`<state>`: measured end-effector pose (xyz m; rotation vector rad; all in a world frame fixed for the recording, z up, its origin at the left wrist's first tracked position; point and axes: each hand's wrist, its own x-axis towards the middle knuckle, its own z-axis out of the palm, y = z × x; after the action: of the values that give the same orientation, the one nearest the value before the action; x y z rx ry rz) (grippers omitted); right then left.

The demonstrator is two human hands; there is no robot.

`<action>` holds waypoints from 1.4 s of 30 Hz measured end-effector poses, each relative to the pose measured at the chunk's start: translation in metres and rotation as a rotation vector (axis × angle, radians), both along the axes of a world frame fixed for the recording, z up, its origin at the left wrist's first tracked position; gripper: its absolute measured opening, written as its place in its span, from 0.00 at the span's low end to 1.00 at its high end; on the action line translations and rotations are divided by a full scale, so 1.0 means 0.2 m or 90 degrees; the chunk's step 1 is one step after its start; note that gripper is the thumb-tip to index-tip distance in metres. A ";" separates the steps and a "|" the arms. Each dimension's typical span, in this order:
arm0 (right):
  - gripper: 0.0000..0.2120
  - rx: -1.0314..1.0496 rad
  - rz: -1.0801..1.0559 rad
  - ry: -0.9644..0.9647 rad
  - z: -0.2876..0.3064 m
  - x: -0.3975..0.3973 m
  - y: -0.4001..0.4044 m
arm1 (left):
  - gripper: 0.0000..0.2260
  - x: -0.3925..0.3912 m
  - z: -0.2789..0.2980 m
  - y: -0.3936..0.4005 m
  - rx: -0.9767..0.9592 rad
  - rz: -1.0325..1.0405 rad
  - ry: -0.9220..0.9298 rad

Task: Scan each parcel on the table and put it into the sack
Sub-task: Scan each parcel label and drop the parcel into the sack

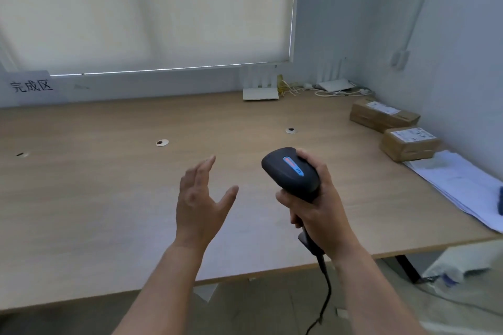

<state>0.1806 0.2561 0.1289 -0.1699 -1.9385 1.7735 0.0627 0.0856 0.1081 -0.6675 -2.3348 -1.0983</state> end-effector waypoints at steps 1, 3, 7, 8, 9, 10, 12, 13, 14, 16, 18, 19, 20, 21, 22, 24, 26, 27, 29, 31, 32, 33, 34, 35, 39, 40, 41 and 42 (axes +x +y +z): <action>0.33 0.004 -0.008 0.001 0.00 -0.02 0.04 | 0.30 -0.04 -0.01 0.05 -0.002 -0.009 0.005; 0.33 0.016 -0.025 0.002 0.00 -0.08 0.13 | 0.30 -0.11 -0.01 0.16 0.005 -0.025 0.012; 0.34 0.031 -0.060 0.008 0.04 -0.21 0.31 | 0.30 -0.27 0.00 0.39 0.029 -0.066 0.008; 0.34 0.036 -0.070 0.008 0.04 -0.23 0.36 | 0.30 -0.31 0.01 0.46 0.025 -0.082 0.013; 0.34 0.042 -0.080 0.006 0.05 -0.25 0.40 | 0.30 -0.34 0.01 0.52 0.019 -0.099 0.018; 0.34 0.048 -0.091 0.004 0.06 -0.27 0.45 | 0.30 -0.37 0.02 0.59 0.015 -0.116 0.021; 0.34 0.057 -0.119 0.001 0.06 -0.28 0.54 | 0.29 -0.42 0.02 0.72 0.014 -0.148 0.021; 0.34 0.062 -0.136 0.001 0.06 -0.29 0.58 | 0.29 -0.45 0.02 0.78 0.015 -0.164 0.024; 0.35 0.064 -0.153 0.001 0.06 -0.28 0.63 | 0.29 -0.46 0.02 0.85 0.018 -0.179 0.028; 0.35 0.067 -0.182 -0.009 0.04 -0.27 0.72 | 0.29 -0.49 0.01 0.98 0.025 -0.210 0.027; 0.35 0.067 -0.207 -0.023 0.03 -0.25 0.80 | 0.29 -0.49 -0.01 1.10 0.026 -0.241 0.017; 0.34 0.065 -0.220 -0.024 0.02 -0.23 0.85 | 0.30 -0.48 -0.02 1.16 0.025 -0.254 0.011; 0.34 0.059 -0.233 -0.025 0.02 -0.22 0.89 | 0.30 -0.48 -0.02 1.22 0.023 -0.265 0.004; 0.34 0.050 -0.247 -0.025 0.01 -0.21 0.94 | 0.29 -0.48 -0.03 1.28 0.020 -0.276 -0.003; 0.34 0.041 -0.261 -0.027 0.01 -0.21 1.00 | 0.29 -0.48 -0.04 1.34 0.018 -0.285 -0.010; 0.34 0.030 -0.278 -0.030 -0.01 -0.20 1.11 | 0.29 -0.48 -0.06 1.47 0.012 -0.297 -0.018; 0.34 0.029 -0.286 -0.034 -0.03 -0.19 1.24 | 0.30 -0.47 -0.08 1.59 0.004 -0.303 -0.026; 0.34 0.025 -0.289 -0.037 -0.04 -0.19 1.30 | 0.30 -0.47 -0.09 1.66 -0.001 -0.305 -0.030; 0.33 0.018 -0.290 -0.045 -0.07 -0.20 1.44 | 0.29 -0.46 -0.11 1.80 -0.019 -0.308 -0.042; 0.33 0.011 -0.289 -0.054 -0.09 -0.21 1.59 | 0.29 -0.46 -0.13 1.95 -0.050 -0.309 -0.050; 0.33 0.004 -0.289 -0.058 -0.10 -0.21 1.67 | 0.29 -0.46 -0.14 2.03 -0.066 -0.310 -0.053; 0.33 -0.001 -0.289 -0.062 -0.11 -0.21 1.75 | 0.29 -0.45 -0.15 2.11 -0.081 -0.312 -0.057; 0.33 -0.006 -0.290 -0.067 -0.13 -0.20 1.83 | 0.29 -0.44 -0.15 2.20 -0.095 -0.316 -0.063; 0.33 -0.009 -0.291 -0.073 -0.14 -0.20 1.92 | 0.29 -0.44 -0.16 2.29 -0.108 -0.320 -0.072; 0.33 -0.022 -0.307 -0.095 -0.19 -0.15 2.24 | 0.28 -0.41 -0.21 2.63 -0.165 -0.335 -0.099; 0.33 -0.034 -0.309 -0.100 -0.21 -0.14 2.31 | 0.28 -0.41 -0.22 2.72 -0.177 -0.337 -0.110; 0.33 -0.047 -0.311 -0.105 -0.22 -0.13 2.39 | 0.28 -0.41 -0.23 2.79 -0.191 -0.336 -0.119; 0.33 -0.058 -0.309 -0.111 -0.25 -0.12 2.48 | 0.28 -0.40 -0.26 2.89 -0.210 -0.331 -0.134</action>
<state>0.1568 0.7518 0.0798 -0.7802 -1.7366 1.5545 -0.0180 0.6634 0.0570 -1.4040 -2.6291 -1.0315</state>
